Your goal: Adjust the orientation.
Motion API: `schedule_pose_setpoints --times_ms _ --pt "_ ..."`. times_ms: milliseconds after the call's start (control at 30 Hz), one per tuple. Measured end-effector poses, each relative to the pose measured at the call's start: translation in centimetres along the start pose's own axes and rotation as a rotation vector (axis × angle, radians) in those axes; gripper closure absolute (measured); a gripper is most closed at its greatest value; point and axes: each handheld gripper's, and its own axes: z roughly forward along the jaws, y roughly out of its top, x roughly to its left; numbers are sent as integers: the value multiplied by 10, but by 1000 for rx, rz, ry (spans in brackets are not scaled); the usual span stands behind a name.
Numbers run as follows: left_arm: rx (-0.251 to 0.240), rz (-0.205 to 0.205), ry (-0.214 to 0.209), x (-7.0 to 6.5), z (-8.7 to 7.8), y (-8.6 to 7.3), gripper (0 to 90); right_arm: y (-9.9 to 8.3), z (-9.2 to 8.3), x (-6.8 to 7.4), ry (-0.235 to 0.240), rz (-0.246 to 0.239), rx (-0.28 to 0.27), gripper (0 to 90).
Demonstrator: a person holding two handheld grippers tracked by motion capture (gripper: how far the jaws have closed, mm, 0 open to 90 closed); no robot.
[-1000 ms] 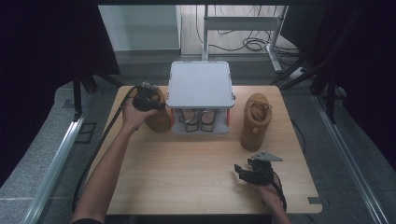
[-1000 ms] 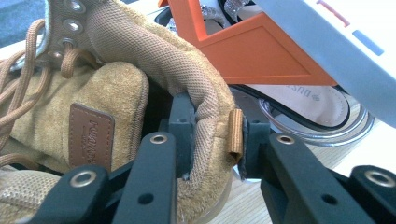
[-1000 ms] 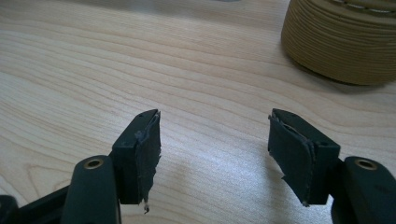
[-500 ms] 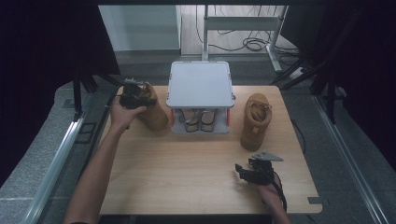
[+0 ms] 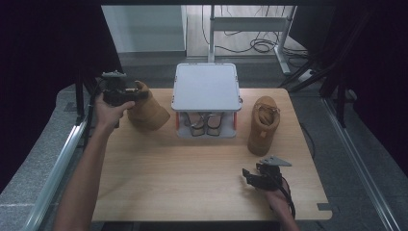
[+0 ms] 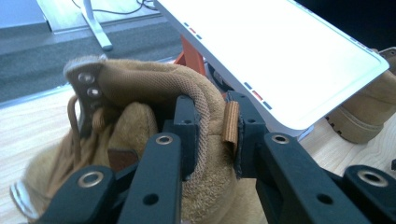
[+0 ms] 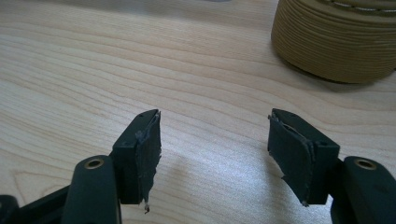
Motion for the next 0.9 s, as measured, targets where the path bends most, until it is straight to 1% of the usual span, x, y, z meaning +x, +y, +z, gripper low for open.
schedule_pose_setpoints --times_ms 33,67,133,167,200,333,367,400,500,733,833,867,900 --pt "0 0 0 0 0 0 757 0 0 0 0 0 0 352" --pt "-10 5 1 -2 -5 2 757 0 0 0 0 1 -1 352" --pt "-19 8 -3 -2 -7 3 758 0 0 0 -1 0 -2 351" --pt "-21 16 -2 -4 -10 4 758 0 0 0 -1 0 -3 352" --pt "-20 40 2 -7 -14 6 758 0 0 0 -1 -1 -4 352" --pt "-23 66 10 -14 -19 8 758 0 -1 0 -2 -3 -5 352" --pt "-23 66 10 -14 -19 8 758 0 -1 0 0 -2 -5 352" --pt "-19 83 13 -17 -22 8 758 0 -1 0 0 -2 -6 351" --pt "-22 91 11 -20 -26 8 757 0 -1 0 0 -1 -6 352" --pt "-24 131 3 -33 -40 3 757 1 -2 0 -1 -1 -6 352" --pt "-18 135 3 -36 -43 1 757 1 -2 0 0 -2 -9 351" --pt "-19 140 5 -40 -45 -1 757 1 -2 0 -1 -2 -9 351" --pt "-19 140 5 -40 -45 -1 757 1 -2 0 0 -3 -9 352"
